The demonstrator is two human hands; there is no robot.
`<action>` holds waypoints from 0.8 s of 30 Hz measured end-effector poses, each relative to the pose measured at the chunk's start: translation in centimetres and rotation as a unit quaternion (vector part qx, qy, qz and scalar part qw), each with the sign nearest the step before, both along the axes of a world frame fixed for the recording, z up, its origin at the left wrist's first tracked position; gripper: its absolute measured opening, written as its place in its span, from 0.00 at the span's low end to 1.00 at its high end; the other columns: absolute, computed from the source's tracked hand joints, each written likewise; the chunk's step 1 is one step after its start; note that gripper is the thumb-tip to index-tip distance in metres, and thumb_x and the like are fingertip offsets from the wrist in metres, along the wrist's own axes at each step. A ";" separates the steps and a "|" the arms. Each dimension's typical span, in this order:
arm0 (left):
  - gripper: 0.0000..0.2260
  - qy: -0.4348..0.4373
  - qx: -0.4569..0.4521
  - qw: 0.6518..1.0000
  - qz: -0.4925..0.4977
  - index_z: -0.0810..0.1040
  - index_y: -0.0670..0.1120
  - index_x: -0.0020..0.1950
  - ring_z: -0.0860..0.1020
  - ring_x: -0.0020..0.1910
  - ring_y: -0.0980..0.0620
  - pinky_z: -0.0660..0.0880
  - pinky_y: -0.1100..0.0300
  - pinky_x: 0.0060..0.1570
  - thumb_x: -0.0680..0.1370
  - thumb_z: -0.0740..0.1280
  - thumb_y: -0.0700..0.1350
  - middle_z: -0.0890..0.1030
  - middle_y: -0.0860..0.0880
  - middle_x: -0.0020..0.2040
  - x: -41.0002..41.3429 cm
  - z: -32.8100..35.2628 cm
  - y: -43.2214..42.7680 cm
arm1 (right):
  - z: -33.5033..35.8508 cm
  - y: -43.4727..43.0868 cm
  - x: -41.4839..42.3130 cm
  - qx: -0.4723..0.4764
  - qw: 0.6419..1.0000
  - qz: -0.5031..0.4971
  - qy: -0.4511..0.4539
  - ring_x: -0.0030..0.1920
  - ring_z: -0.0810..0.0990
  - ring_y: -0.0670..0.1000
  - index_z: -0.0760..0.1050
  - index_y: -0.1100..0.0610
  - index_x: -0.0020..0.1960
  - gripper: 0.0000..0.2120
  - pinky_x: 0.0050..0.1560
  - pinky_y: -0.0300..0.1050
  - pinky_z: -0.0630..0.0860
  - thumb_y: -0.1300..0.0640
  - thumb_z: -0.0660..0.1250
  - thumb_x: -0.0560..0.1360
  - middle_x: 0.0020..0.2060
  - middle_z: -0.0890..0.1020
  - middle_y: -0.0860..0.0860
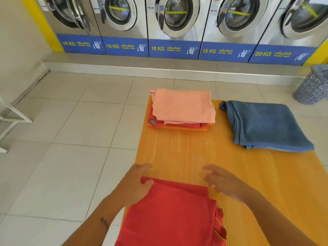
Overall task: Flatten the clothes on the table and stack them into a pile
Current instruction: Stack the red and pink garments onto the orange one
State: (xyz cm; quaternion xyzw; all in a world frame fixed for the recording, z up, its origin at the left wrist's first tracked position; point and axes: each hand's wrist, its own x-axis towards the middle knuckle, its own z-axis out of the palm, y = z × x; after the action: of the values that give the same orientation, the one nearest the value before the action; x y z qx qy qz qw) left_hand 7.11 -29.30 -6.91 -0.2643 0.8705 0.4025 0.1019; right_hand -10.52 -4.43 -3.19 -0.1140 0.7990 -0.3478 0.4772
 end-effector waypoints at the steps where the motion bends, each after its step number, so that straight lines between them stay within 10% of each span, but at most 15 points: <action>1: 0.24 -0.014 -0.006 1.000 -0.025 0.66 0.60 0.73 0.69 0.67 0.53 0.68 0.55 0.68 0.77 0.64 0.53 0.66 0.56 0.68 0.9 -0.3 0.5 | -0.3 0.7 1.6 0.010 1.000 0.010 -0.004 0.51 0.77 0.47 0.71 0.49 0.68 0.17 0.51 0.41 0.73 0.50 0.63 0.80 0.53 0.77 0.47; 10: 0.31 -0.043 0.050 0.997 0.045 0.59 0.59 0.77 0.76 0.51 0.51 0.74 0.60 0.52 0.75 0.64 0.48 0.67 0.50 0.65 3.1 0.4 3.0 | -2.2 0.9 9.7 0.061 0.986 0.017 0.152 0.51 0.80 0.51 0.63 0.45 0.70 0.32 0.50 0.45 0.77 0.54 0.72 0.70 0.57 0.78 0.50; 17: 0.26 0.160 0.119 0.970 0.140 0.62 0.60 0.76 0.74 0.60 0.55 0.73 0.58 0.60 0.81 0.64 0.45 0.72 0.56 0.66 0.6 2.3 4.3 | 1.1 0.8 3.5 0.047 0.958 -0.076 0.274 0.45 0.79 0.52 0.63 0.46 0.71 0.31 0.48 0.52 0.79 0.58 0.72 0.72 0.52 0.79 0.53; 24: 0.30 0.028 0.074 0.996 0.048 0.56 0.63 0.78 0.78 0.48 0.54 0.79 0.56 0.49 0.77 0.62 0.50 0.71 0.47 0.68 -1.1 0.7 3.8 | 0.3 2.8 0.4 0.114 0.957 -0.074 0.256 0.50 0.74 0.56 0.55 0.47 0.78 0.37 0.37 0.41 0.74 0.51 0.70 0.75 0.70 0.65 0.60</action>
State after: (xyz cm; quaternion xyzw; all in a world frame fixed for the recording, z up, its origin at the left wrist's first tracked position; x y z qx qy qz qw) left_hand 6.02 -25.52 -6.19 -0.2860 0.8272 0.4774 0.0777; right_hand -10.09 -1.66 -2.84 -0.0845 0.9351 -0.2478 0.2389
